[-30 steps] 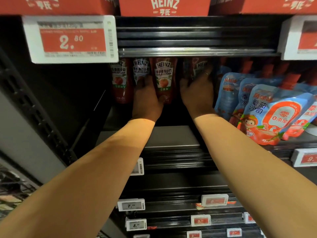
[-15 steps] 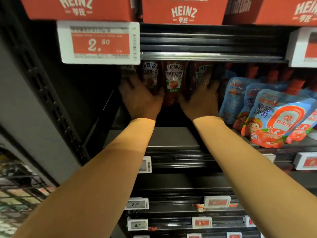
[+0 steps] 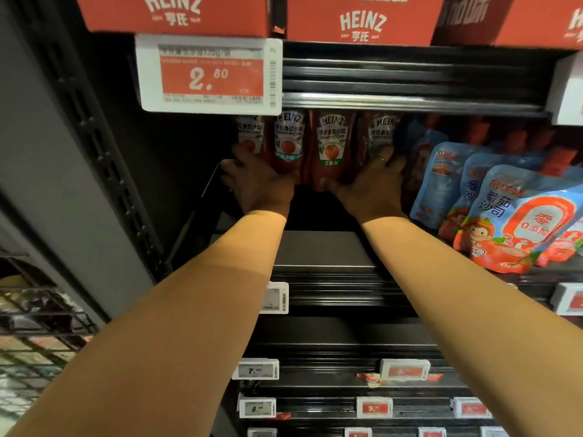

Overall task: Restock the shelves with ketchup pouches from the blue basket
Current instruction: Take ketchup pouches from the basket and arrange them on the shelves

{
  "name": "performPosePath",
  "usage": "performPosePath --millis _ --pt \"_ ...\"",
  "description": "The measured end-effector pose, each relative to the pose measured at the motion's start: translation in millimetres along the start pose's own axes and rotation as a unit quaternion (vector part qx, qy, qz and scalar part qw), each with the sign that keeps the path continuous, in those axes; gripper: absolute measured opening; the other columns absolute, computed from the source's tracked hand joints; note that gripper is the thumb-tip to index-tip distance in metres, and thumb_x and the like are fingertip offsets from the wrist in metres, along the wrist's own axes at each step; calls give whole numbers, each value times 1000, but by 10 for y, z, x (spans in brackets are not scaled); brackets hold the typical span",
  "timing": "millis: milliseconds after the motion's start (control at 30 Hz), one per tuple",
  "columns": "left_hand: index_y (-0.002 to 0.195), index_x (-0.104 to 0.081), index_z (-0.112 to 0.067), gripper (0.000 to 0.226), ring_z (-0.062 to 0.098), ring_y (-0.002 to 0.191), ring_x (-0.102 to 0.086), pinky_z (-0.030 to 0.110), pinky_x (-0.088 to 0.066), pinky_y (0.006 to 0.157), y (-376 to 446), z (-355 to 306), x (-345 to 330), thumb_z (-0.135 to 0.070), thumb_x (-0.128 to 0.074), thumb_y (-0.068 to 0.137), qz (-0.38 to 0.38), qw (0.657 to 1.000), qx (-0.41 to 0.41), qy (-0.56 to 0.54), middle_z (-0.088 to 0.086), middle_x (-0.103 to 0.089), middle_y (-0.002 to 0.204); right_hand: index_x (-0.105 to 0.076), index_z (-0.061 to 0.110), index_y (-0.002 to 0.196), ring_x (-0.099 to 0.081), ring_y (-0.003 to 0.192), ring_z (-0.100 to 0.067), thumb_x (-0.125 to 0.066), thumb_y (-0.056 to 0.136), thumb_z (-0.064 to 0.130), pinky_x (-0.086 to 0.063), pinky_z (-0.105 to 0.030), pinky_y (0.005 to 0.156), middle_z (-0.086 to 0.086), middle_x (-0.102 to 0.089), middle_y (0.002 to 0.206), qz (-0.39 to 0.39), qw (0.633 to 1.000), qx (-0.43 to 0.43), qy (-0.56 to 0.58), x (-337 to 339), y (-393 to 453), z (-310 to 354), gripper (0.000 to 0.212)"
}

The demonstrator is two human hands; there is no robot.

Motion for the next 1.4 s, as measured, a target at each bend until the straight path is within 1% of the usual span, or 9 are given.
performPosePath --millis 267,400,600,733,800,933,1067,1267,1400 --pt "145 -28 -13 99 42 132 -35 51 -41 107 -29 -14 35 -41 -85 69 5 1000 6 12 18 -33 142 -9 4 155 -33 142 -44 -85 65 61 -35 -53 116 -25 -22 154 -1 1000 4 22 28 0 -38 131" --pt "140 -45 -7 63 40 128 -46 37 -40 106 -61 -21 163 -27 -70 86 35 999 -19 -22 20 -47 140 -22 10 153 -40 138 -43 -79 78 47 -39 -48 113 -23 -30 152 -3 999 7 50 137 -108 -97 101" --pt "106 -71 -12 17 33 111 -63 22 -38 79 -220 7 334 -20 -64 92 134 989 -46 28 12 -71 117 -33 8 150 -42 137 -40 -72 86 36 -37 -38 113 -21 -44 148 23 999 -23 -14 366 -424 -145 80" --pt "109 -72 -16 21 24 108 -64 17 -38 83 -383 57 440 -19 -70 89 198 971 -116 64 4 -72 115 -64 1 115 -61 106 -39 -66 90 33 -48 -37 88 -21 -68 111 43 999 12 -21 510 -765 -154 41" --pt "108 -72 -19 21 18 101 -64 18 -42 83 -470 87 525 -21 -72 88 209 967 -134 49 1 -72 111 -66 7 98 -61 91 -29 -68 88 32 -44 -30 75 -10 -67 92 34 999 33 7 567 -936 -154 28" --pt "101 -71 -24 14 15 91 -65 24 -49 83 -623 136 727 -22 -73 87 209 967 -145 3 -4 -71 96 -65 8 113 -59 92 -24 -67 88 29 -41 -26 76 -7 -65 96 2 999 48 16 741 -1041 -183 33" --pt "92 -68 -27 10 -3 77 -59 15 -42 69 -775 174 888 -20 -72 86 179 973 -144 16 -16 -65 81 -59 1 85 -57 82 -30 -65 90 30 -35 -29 66 -3 -50 69 37 999 -3 -11 843 -921 -352 30" --pt "93 -68 -30 18 -1 83 -62 10 -42 72 -1187 136 1096 -14 -72 87 139 978 -155 6 -15 -68 90 -61 12 104 -54 84 -17 -68 89 21 -42 -26 77 1 -59 93 65 988 79 115 952 -1085 -372 19" --pt "97 -63 -32 22 2 94 -63 19 -48 87 -1703 273 1429 -13 -67 86 54 980 -191 -10 -15 -67 99 -58 24 98 -59 78 -5 -62 84 9 -43 -12 72 1 -63 93 30 947 182 264 1218 -1511 -557 21"
Point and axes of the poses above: each hand's wrist, its own y-axis towards the middle knuckle, its own x-axis out of the back of the hand, z = x × y, the point moved 7 cm from there along y, towards the middle knuckle
